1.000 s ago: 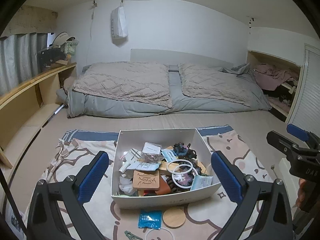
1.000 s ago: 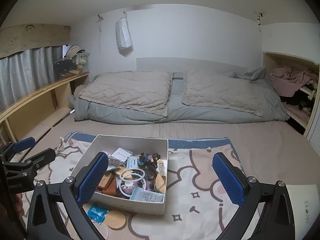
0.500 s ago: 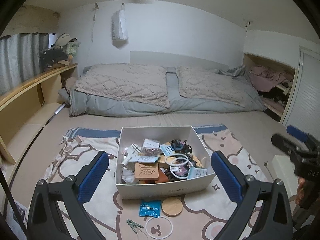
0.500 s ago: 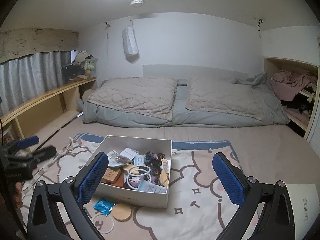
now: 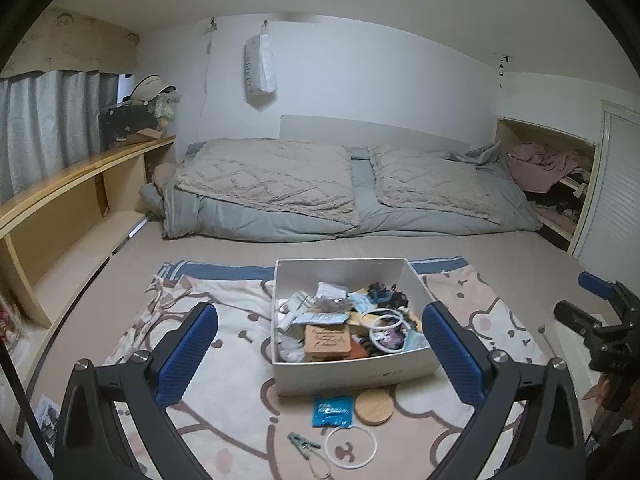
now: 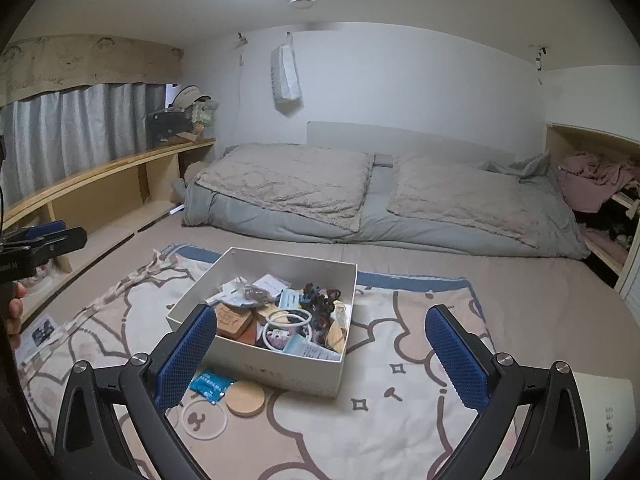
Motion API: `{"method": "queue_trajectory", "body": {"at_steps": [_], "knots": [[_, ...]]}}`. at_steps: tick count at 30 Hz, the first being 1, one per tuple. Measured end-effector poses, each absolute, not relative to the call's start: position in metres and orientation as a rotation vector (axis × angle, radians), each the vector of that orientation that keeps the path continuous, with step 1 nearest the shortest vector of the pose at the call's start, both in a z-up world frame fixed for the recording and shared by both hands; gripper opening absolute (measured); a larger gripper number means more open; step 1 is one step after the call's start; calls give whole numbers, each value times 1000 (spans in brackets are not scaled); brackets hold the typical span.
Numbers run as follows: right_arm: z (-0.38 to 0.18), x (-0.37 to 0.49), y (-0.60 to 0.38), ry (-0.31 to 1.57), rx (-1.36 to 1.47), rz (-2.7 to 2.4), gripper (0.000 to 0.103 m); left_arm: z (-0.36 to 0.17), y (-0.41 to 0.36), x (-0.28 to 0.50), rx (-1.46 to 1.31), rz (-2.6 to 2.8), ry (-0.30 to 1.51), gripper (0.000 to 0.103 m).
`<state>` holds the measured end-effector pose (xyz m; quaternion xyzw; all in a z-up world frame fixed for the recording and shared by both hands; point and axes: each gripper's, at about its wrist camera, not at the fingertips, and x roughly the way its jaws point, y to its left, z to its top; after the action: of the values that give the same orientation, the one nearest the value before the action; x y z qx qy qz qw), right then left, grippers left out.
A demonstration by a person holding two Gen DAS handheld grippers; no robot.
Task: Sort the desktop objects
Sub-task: 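Pull both open tools back away from the shoe box, then swing both tools toward the white ring and green clothespin on the blanket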
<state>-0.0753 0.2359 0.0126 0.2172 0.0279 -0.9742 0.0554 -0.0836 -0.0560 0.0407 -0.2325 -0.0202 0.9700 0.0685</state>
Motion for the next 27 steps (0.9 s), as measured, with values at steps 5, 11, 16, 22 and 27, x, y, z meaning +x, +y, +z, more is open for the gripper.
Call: {"method": "queue_trajectory", "body": {"at_steps": [5,11,16,22,27], "knots": [[8,-72,233,103,656,-2950,103,34,-68,-75,-683,2943,-54,103],[4,-72,232,118,653,-2938,103,26,-67,-71,-676,2931,8,103],[1,-74,229,109,690,-2907,103,19,-63,-67,-641,2955,58,103],[-10,-79,218,155,733,-2867,103,0,-54,-74,-722,2907,109,103],[-25,-83,205,232,767,-2846,103,-21,-50,-81,-786,2885,148,103]]}}
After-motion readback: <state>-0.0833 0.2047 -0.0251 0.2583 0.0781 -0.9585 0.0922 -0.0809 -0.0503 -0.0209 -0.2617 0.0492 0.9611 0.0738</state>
